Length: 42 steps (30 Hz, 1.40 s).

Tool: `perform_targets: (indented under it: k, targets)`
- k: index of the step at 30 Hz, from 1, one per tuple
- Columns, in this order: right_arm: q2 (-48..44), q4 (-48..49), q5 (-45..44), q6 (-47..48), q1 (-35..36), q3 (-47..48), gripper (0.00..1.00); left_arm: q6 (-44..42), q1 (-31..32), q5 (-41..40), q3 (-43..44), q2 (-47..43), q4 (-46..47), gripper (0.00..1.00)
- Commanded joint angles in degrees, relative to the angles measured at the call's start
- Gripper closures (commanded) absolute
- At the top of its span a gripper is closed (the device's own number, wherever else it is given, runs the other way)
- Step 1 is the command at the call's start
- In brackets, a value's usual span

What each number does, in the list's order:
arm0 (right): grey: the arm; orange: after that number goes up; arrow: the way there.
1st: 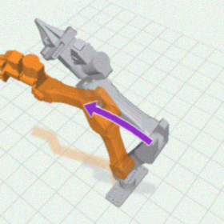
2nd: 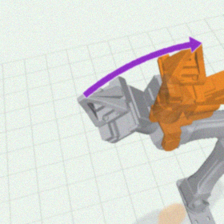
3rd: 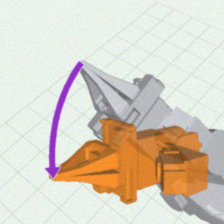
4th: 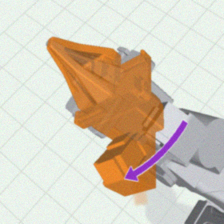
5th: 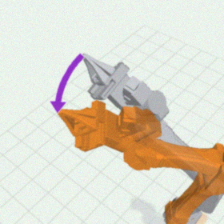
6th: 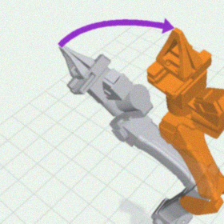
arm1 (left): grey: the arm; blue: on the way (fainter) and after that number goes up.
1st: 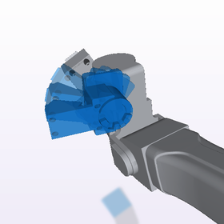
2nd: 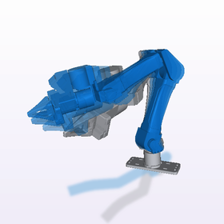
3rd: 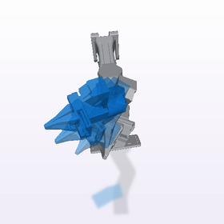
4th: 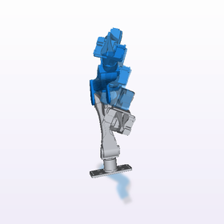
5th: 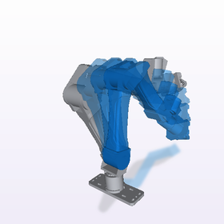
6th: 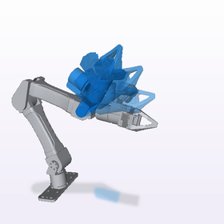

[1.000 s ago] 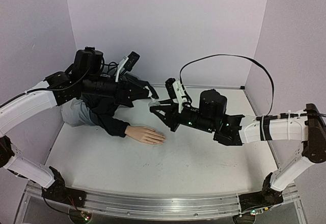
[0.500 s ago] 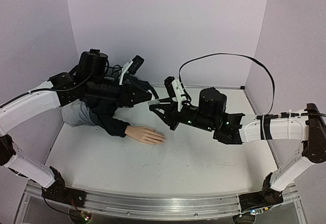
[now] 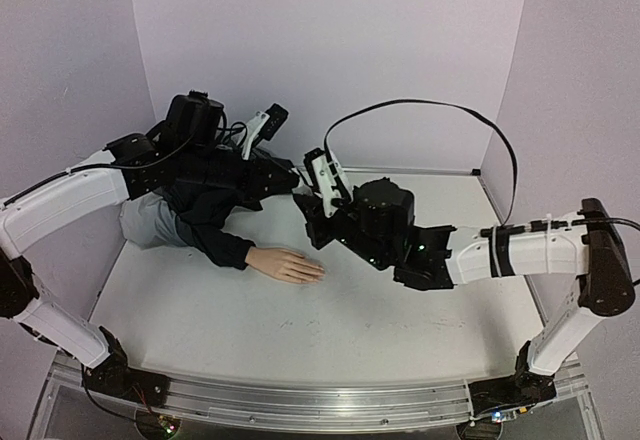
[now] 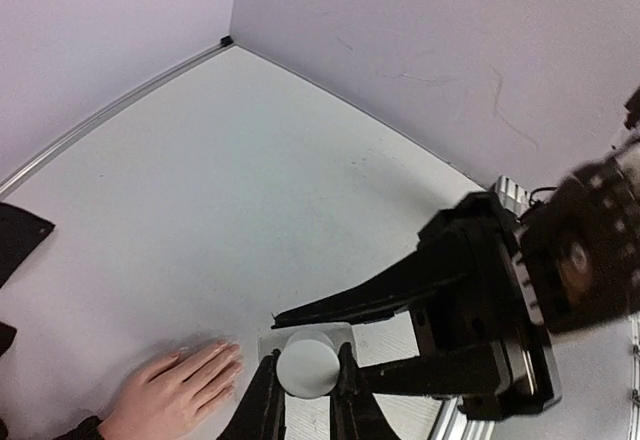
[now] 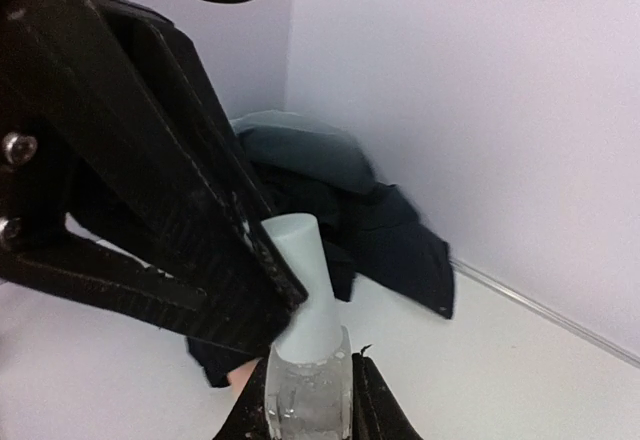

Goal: Paint the nails

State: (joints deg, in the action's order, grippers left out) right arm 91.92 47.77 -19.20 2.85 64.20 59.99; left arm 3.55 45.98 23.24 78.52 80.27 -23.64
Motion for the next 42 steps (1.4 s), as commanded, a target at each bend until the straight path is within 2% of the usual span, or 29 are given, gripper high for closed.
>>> perform_targets:
  k: [1, 4, 7, 12, 17, 21, 25, 28, 31, 34, 37, 42]
  targets:
    - [4.00, 14.52, -22.75, 7.25, 2.60, 8.28, 1.00, 3.78, 0.42, -9.95, 3.44, 3.10, -7.29, 1.00]
    - [7.89, 19.32, -25.87, 10.93, 3.46, 12.33, 1.00, 7.21, 0.48, -14.03, 4.82, 4.42, -9.60, 1.00]
    - [11.39, 22.33, -24.90, 13.43, 3.81, 15.99, 1.00, 9.76, 0.48, -16.25, 5.34, 5.62, -11.63, 1.00]
    - [13.72, 24.12, -20.65, 14.29, 3.83, 19.10, 1.00, 13.40, 0.51, -15.63, 4.13, 5.96, -11.90, 1.00]
    - [11.70, 23.67, -10.67, 13.74, 3.75, 17.18, 1.00, 13.20, 0.56, -12.25, 2.41, 5.53, -10.90, 1.00]
    - [7.42, 17.33, 1.47, 10.83, 2.50, 15.84, 1.00, 8.70, 0.60, -5.83, 0.79, 5.34, -10.00, 1.00]
    - [1.85, 10.29, 19.59, 4.44, -1.82, 14.63, 1.00, 3.43, 0.78, 1.50, -1.59, 4.68, -9.18, 1.00]
    - [-1.31, 8.48, 37.94, -1.95, -7.05, 13.23, 1.00, -0.44, 0.94, 9.17, -3.57, 3.42, -8.40, 1.00]
    - [-2.17, 8.30, 60.44, -9.85, -12.30, 12.95, 1.00, -4.19, 1.12, 17.36, -4.52, 1.74, -8.18, 1.00]
    - [-0.80, 8.49, 76.91, -15.86, -14.49, 14.94, 1.00, -6.86, 1.29, 22.02, -5.02, 0.55, -8.18, 1.00]
    - [0.53, 9.79, 84.87, -20.21, -14.55, 16.62, 1.00, -7.44, 1.30, 26.90, -4.67, 0.37, -8.48, 1.00]
    - [-0.62, 10.24, 87.50, -22.10, -14.57, 15.72, 1.00, -8.91, 1.42, 30.08, -2.52, 1.16, -12.35, 1.00]
